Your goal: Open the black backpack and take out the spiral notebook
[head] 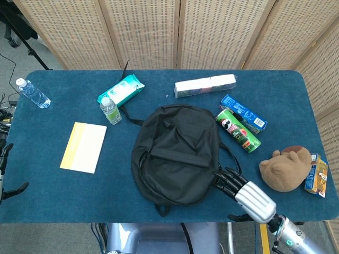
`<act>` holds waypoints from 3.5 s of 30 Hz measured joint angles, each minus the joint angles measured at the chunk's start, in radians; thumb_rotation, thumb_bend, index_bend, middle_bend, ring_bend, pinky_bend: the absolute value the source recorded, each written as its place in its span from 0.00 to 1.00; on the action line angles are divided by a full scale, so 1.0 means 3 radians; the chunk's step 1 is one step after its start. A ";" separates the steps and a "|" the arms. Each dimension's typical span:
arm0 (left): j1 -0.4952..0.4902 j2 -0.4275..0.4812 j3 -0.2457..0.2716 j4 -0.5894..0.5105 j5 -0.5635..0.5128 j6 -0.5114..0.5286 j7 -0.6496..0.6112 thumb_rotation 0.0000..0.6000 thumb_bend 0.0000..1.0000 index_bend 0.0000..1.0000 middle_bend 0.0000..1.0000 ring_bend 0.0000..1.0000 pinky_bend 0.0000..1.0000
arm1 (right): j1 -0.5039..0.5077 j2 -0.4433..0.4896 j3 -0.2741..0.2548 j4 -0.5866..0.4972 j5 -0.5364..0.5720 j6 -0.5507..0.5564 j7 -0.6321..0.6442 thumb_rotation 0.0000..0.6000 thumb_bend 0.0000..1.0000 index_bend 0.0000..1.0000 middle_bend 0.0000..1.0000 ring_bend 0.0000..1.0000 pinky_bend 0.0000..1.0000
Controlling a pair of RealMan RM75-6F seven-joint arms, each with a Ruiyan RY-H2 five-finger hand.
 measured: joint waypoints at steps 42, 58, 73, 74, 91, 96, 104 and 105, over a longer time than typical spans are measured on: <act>-0.0044 0.0051 -0.0035 0.0079 -0.0129 -0.0148 -0.0195 1.00 0.05 0.00 0.00 0.00 0.06 | 0.0666 -0.1460 0.0562 -0.0143 0.1432 -0.1163 -0.2099 1.00 0.09 0.23 0.32 0.25 0.37; -0.0050 0.0036 -0.0031 0.0090 -0.0119 -0.0150 -0.0192 1.00 0.05 0.00 0.00 0.00 0.06 | 0.0689 -0.1657 0.0607 0.0139 0.1333 -0.0751 -0.1849 1.00 0.44 0.55 0.65 0.59 0.71; -0.0105 -0.0038 0.0003 0.0135 0.0081 -0.0143 -0.0178 1.00 0.08 0.00 0.00 0.00 0.06 | 0.0792 -0.1649 0.0829 0.0301 0.1432 -0.0582 -0.1460 1.00 0.52 0.60 0.67 0.60 0.72; -0.0111 -0.0043 0.0009 0.0144 0.0124 -0.0135 -0.0200 1.00 0.08 0.00 0.00 0.00 0.06 | 0.0801 -0.1641 0.0858 0.0294 0.1470 -0.0588 -0.1446 1.00 0.52 0.60 0.67 0.60 0.72; -0.0726 -0.0336 0.0131 0.0563 0.1314 -0.0192 -0.0678 1.00 0.13 0.10 0.00 0.00 0.06 | 0.1136 -0.1346 0.1505 -0.0181 0.2674 -0.0915 -0.1631 1.00 0.54 0.60 0.67 0.60 0.72; -0.0925 -0.0472 0.0155 0.0645 0.1548 -0.0236 -0.0747 1.00 0.14 0.12 0.00 0.01 0.06 | 0.1250 -0.1245 0.1628 -0.0269 0.3137 -0.1019 -0.1707 1.00 0.54 0.60 0.67 0.60 0.72; -0.1248 -0.0704 0.0195 0.0677 0.1727 -0.0468 -0.0794 1.00 0.16 0.19 0.00 0.04 0.09 | 0.1445 -0.1109 0.1720 -0.0369 0.3725 -0.1091 -0.1824 1.00 0.55 0.60 0.68 0.60 0.72; -0.1276 -0.0738 0.0199 0.0685 0.1743 -0.0488 -0.0794 1.00 0.16 0.19 0.00 0.04 0.09 | 0.1475 -0.1084 0.1726 -0.0385 0.3771 -0.1096 -0.1833 1.00 0.56 0.61 0.68 0.60 0.72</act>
